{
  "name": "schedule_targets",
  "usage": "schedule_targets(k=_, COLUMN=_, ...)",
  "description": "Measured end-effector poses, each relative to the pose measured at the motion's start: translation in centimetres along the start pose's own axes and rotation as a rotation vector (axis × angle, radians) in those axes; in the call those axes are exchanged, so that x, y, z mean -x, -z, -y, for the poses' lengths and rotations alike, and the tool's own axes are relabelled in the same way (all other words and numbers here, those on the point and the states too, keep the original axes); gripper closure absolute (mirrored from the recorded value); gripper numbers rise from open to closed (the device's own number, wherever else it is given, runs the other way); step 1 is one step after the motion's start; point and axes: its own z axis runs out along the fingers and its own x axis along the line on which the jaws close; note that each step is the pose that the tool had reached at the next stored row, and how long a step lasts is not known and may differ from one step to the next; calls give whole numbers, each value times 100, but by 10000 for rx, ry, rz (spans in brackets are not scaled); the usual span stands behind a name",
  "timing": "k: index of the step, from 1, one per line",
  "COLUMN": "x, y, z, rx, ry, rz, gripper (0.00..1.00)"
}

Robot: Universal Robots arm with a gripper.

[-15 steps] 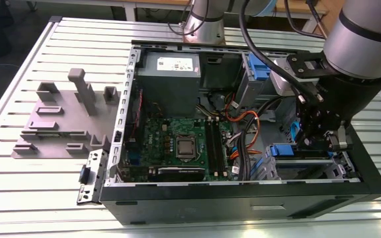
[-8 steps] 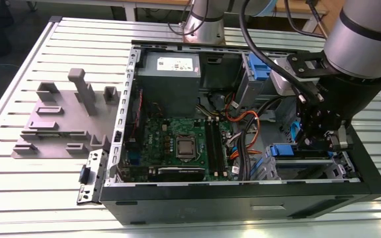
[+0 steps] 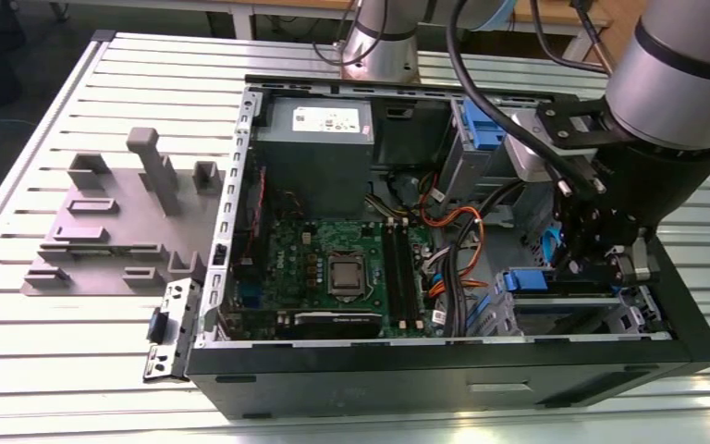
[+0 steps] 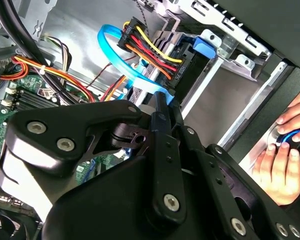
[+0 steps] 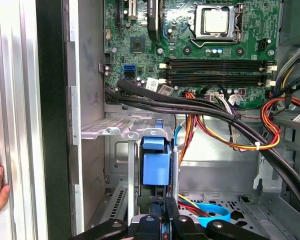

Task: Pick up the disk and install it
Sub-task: 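Insert the second disk wire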

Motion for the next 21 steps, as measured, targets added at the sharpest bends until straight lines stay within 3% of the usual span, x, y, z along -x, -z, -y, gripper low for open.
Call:
schedule_targets(k=17, x=-12, y=-38, z=-5, rx=0, ry=0, rz=-5, gripper=84)
schedule_targets(k=21, x=-12, y=-40, z=-6, rx=-1, ry=-6, rz=40, gripper=84)
